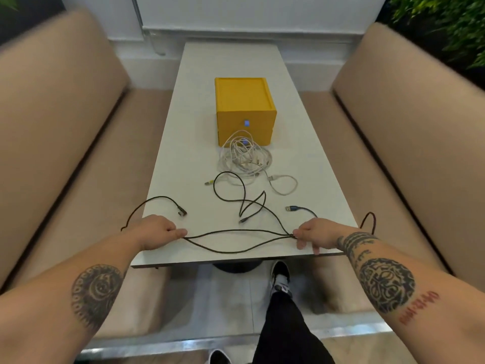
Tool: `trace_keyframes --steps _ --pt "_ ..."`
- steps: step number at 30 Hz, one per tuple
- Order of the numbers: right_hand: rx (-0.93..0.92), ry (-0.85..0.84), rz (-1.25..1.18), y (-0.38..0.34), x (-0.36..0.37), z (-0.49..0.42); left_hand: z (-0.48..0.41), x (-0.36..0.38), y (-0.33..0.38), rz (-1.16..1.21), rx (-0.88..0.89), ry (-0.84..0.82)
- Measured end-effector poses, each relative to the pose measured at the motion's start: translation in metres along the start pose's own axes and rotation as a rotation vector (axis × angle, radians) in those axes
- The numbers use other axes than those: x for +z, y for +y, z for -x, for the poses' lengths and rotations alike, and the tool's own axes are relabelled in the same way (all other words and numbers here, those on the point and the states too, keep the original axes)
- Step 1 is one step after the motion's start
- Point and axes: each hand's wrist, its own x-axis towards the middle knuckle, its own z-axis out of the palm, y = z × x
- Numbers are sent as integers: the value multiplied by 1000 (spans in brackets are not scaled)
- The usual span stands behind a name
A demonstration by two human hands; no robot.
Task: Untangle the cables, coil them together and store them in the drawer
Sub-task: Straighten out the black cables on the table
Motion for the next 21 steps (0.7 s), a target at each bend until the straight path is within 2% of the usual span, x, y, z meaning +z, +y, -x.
trace_keyframes --steps 2,5,11,16,21 --pt "-28 101 -4 4 0 -10 -6 4 6 13 -39 -51" --pt "-45 258 11 0 -14 -21 -17 2 15 58 -58 42" --pt "-39 306 -48 -2 -42 -51 -55 -3 27 161 -195 241" --pt "55 364 26 8 -54 -92 -82 -8 42 238 -288 362" --pt "38 451 122 -1 -70 -107 -99 -13 48 253 -323 456"
